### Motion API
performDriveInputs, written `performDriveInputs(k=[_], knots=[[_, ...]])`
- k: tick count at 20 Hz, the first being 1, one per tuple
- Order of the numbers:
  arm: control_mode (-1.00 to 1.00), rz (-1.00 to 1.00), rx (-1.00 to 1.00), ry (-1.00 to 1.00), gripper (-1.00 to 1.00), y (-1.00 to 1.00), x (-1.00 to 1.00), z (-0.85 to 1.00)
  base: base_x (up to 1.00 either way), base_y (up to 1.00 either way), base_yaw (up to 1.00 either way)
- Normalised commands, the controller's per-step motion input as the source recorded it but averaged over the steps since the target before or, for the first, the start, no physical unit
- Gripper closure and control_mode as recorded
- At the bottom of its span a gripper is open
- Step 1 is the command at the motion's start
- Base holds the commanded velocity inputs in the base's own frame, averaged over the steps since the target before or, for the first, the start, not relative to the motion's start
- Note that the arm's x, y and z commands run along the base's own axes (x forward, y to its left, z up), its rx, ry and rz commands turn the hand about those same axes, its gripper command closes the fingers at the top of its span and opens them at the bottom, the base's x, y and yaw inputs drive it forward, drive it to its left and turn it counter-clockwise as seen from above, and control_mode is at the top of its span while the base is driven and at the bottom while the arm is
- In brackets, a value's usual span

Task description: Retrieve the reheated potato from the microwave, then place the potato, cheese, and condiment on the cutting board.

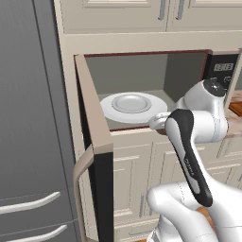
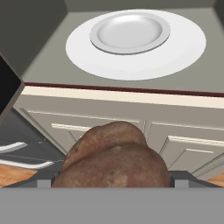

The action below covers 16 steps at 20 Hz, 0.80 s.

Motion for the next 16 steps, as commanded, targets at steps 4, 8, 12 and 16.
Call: performDriveInputs(k=[4,8,12,16], knots=[[1.0,0.0,0.0,0.0,1.0,0.0,0.0,0.0,-0.39,-0.02,0.03],[1.0,0.0,0.0,0.0,1.0,0.0,0.0,0.0,-0.51,-0.12,0.0],[1.0,0.0,0.0,0.0,1.0,0.0,0.0,0.0,-0.28,-0.23,-0.02],[1.0,0.0,0.0,0.0,1.0,0.0,0.0,0.0,0.11,-0.61,0.0]])
